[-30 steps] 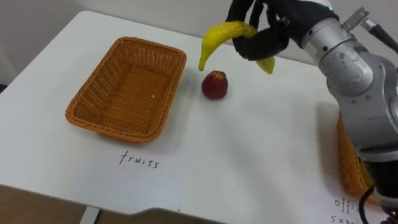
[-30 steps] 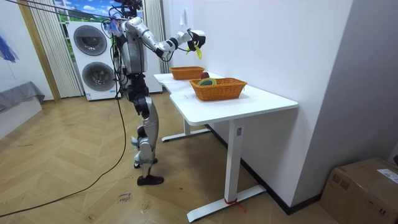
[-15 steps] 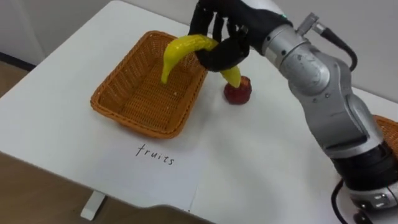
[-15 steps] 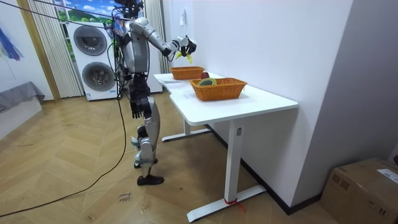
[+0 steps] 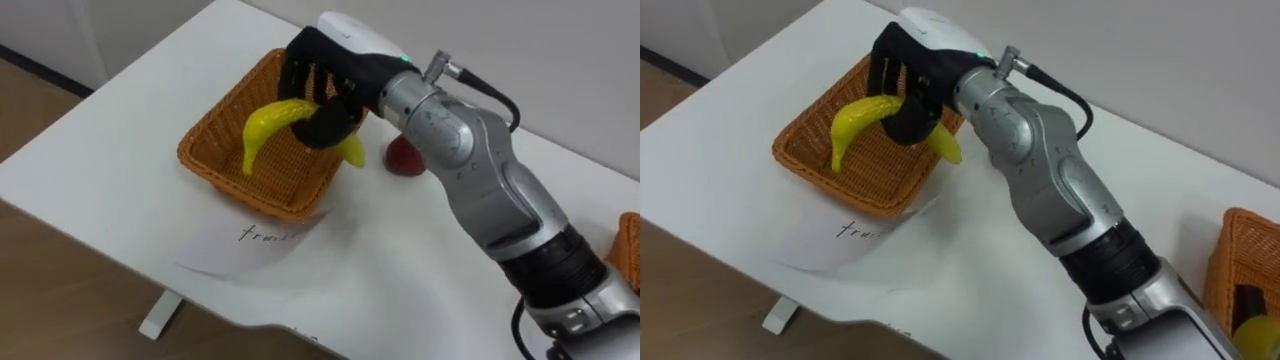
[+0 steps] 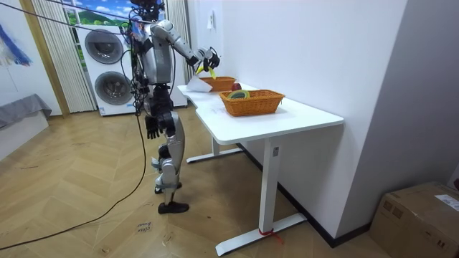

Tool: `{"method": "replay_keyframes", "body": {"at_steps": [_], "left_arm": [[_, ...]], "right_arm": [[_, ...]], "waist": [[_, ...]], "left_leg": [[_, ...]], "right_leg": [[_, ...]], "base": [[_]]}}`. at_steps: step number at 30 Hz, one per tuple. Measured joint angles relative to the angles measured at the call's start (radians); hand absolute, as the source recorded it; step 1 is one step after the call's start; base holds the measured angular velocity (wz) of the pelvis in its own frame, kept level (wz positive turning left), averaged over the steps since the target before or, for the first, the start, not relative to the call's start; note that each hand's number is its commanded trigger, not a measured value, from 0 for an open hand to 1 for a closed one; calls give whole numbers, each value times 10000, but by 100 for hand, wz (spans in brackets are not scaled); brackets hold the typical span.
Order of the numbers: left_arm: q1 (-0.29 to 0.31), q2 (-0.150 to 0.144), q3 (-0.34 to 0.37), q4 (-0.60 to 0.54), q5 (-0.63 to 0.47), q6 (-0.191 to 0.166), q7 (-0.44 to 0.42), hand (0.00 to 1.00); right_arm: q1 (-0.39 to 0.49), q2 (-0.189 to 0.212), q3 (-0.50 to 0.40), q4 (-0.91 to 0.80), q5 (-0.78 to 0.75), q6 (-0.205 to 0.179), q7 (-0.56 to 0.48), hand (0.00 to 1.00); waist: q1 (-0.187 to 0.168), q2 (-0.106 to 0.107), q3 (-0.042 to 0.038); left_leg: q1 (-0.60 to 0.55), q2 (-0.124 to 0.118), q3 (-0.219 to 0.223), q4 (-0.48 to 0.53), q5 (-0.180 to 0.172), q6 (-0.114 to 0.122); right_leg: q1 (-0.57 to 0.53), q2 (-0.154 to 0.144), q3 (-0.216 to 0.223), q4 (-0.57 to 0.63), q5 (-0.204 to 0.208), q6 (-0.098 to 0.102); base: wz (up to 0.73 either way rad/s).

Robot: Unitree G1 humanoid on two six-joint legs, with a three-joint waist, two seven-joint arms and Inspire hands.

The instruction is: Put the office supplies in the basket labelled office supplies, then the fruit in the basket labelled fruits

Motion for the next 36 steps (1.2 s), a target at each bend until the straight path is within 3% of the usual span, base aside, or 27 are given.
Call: {"method": "replay_keyframes", "body": {"at_steps": [3,4,5,6,7,8,9,15,23,30,36], "left_arm": [[23,-23,-214,2,2,129,166,0],[41,-20,-240,10,3,170,182,0],[42,-17,-242,12,2,179,201,0],[40,-17,-243,11,3,179,206,0],[33,-17,-243,9,3,179,207,0],[19,-15,-243,8,3,178,206,0],[14,-14,-244,6,2,178,206,0],[-9,-4,-246,17,-6,184,205,0],[-6,-17,-256,12,12,398,203,0],[-28,-16,-277,-1,14,541,204,0],[-27,-17,-357,1,13,603,209,0]], "right_arm": [[-1,48,244,275,0,-7,56,100],[-1,130,249,357,-1,-7,57,79],[-1,146,249,386,0,-8,57,73],[-2,146,249,389,0,-8,57,40],[-2,147,249,389,-5,-10,57,40],[-1,146,250,389,-5,-11,57,5],[-1,146,250,389,-6,-12,57,0],[0,147,305,566,-3,-117,56,0],[6,139,594,570,-22,-114,107,0],[6,139,594,569,-21,-114,145,0],[6,138,595,570,-17,-114,145,0]], "waist": [[24,-9,-2],[34,-11,-3],[38,-13,-4],[39,-14,-5],[39,-13,-5],[35,-13,-4],[33,-13,-4],[25,8,11],[12,189,124],[13,218,97],[16,330,-5]], "left_leg": [[-11,-3,-26,22,1,-1],[-14,-4,-27,27,1,-1],[-15,-4,-30,27,1,-1],[-15,-4,-31,27,1,-1],[-14,-4,-30,32,1,-1],[-13,-4,-29,32,1,-1],[-12,-4,-29,32,1,-1],[21,-4,-29,37,1,-1],[-26,-4,-19,31,0,-2],[-3,-5,-20,38,1,-1],[15,-5,-21,52,2,0]], "right_leg": [[13,-4,-49,7,0,-1],[13,-5,-50,7,0,0],[14,-6,-53,7,0,0],[15,-6,-54,8,0,-1],[15,-6,-54,8,0,0],[15,-6,-54,8,0,0],[15,-5,-54,7,0,-1],[22,-6,-29,4,0,-1],[-4,-3,-38,2,0,0],[-5,-3,-46,0,0,-1],[1,-5,-46,1,0,-1]], "base": [[3],[0],[0],[0],[0],[0],[0],[0],[0],[0],[0]]}}
